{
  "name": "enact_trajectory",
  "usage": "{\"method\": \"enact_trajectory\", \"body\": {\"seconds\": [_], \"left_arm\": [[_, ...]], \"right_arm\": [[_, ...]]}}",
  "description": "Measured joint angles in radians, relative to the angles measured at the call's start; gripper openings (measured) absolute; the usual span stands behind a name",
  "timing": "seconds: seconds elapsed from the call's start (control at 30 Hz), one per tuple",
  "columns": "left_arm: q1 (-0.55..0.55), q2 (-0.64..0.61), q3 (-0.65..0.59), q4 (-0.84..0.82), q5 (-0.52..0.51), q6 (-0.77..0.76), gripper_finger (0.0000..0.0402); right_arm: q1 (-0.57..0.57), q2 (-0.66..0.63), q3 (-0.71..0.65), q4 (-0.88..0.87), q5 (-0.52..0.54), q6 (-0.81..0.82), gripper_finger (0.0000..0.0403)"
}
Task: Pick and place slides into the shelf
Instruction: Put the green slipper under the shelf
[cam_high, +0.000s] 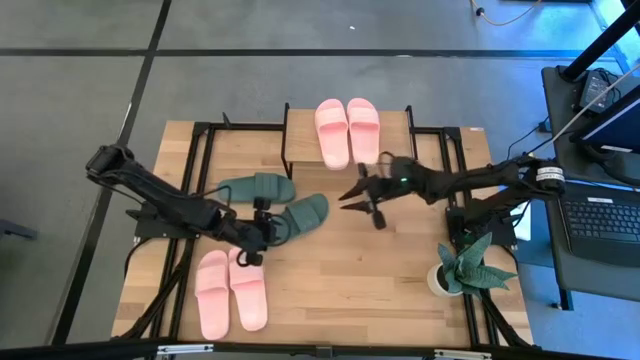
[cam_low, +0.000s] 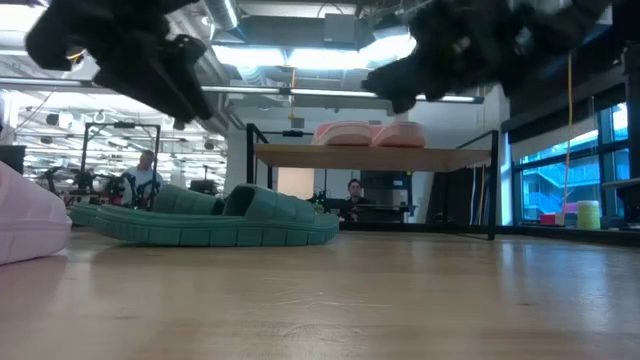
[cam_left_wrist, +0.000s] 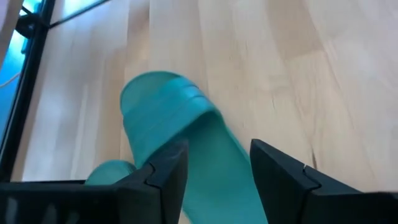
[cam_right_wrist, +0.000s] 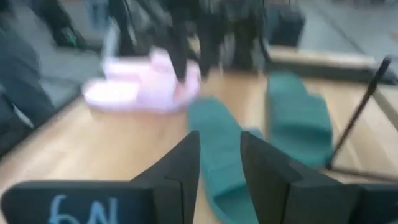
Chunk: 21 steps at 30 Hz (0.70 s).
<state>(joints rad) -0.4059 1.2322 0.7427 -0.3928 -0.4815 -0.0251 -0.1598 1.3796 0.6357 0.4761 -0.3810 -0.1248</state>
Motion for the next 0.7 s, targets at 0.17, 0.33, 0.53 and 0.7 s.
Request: {"method": "enact_trajectory", "body": {"seconds": [0.17,0.33,0.53,0.7], "left_arm": [[-0.025,-0.046,-0.060,0.000,-0.007,-0.027,0.0164],[-0.046,-0.064,-0.104,0.000,-0.008,-0.044,0.0164],[-0.074,-0.120,-0.141,-0.006,-0.005,-0.044,0.0164],[-0.098,-0.204,-0.147,-0.011,0.001,-0.044,0.0164]], "right_arm": [[0.126,0.000,0.167,-0.266,0.288,-0.020,0.0116],[0.245,0.016,0.246,-0.267,0.474,0.032,0.0116],[0.341,0.177,0.380,-0.292,0.611,0.041,0.0116],[0.352,0.384,0.585,-0.420,0.655,0.065,0.0116]]}}
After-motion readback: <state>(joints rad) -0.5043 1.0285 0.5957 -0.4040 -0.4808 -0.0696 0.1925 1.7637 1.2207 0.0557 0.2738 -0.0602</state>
